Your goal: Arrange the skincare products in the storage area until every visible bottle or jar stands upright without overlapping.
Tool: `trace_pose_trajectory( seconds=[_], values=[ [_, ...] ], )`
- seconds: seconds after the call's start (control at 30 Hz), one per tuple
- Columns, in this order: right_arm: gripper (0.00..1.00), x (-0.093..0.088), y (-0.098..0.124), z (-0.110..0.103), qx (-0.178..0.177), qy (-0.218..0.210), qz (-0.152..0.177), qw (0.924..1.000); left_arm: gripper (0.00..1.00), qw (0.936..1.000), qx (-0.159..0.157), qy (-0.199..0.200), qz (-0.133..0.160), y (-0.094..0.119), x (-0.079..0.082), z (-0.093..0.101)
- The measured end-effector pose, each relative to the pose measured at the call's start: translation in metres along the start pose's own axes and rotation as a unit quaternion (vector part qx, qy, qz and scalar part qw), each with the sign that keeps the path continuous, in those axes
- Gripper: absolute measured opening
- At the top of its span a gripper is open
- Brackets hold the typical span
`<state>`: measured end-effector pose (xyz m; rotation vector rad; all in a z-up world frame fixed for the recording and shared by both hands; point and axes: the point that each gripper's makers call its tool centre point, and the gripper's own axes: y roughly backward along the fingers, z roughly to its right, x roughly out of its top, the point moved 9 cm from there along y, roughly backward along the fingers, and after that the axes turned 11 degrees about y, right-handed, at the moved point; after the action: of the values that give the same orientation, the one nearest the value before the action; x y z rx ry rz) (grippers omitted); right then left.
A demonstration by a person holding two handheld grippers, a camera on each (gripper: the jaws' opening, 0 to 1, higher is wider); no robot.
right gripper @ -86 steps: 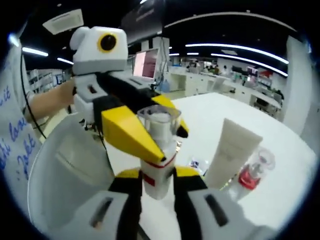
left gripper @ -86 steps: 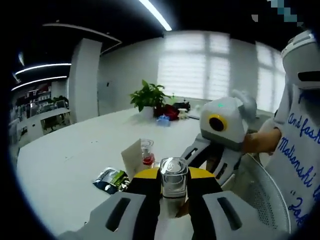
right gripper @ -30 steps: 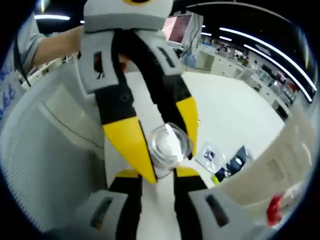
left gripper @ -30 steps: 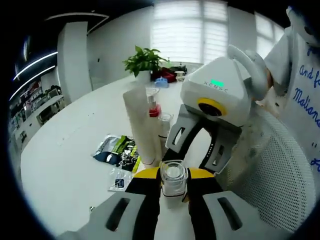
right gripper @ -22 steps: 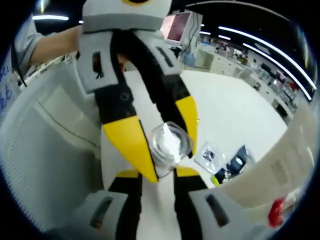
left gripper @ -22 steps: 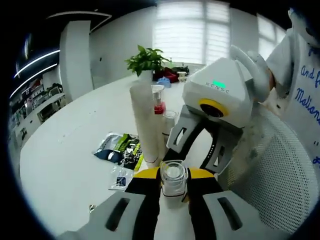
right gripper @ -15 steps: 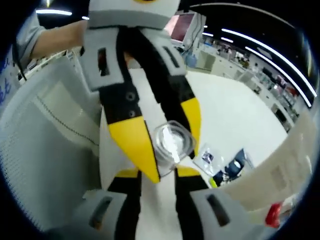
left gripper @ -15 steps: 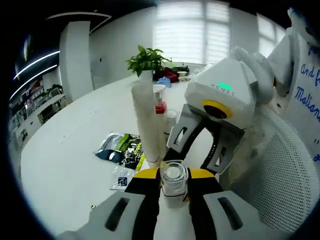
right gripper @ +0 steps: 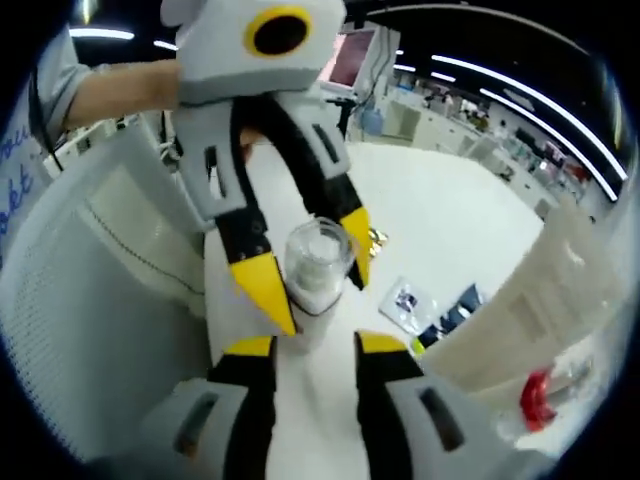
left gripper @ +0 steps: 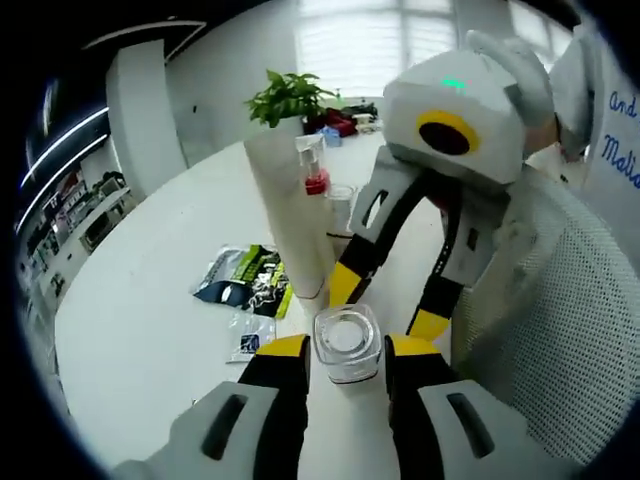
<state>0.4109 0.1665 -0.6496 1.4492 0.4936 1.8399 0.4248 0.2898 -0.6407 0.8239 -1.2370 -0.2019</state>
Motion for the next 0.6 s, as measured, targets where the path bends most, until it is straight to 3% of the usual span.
trace_pose_trajectory(
  seconds=[0.6],
  values=[
    [0.28, -0.006, 0.05, -0.013, -0.025, -0.025, 0.013, 0.9993, 0.23, 0.9968, 0.035, 0.037, -0.062, -0.005, -0.02, -0.013]
  ],
)
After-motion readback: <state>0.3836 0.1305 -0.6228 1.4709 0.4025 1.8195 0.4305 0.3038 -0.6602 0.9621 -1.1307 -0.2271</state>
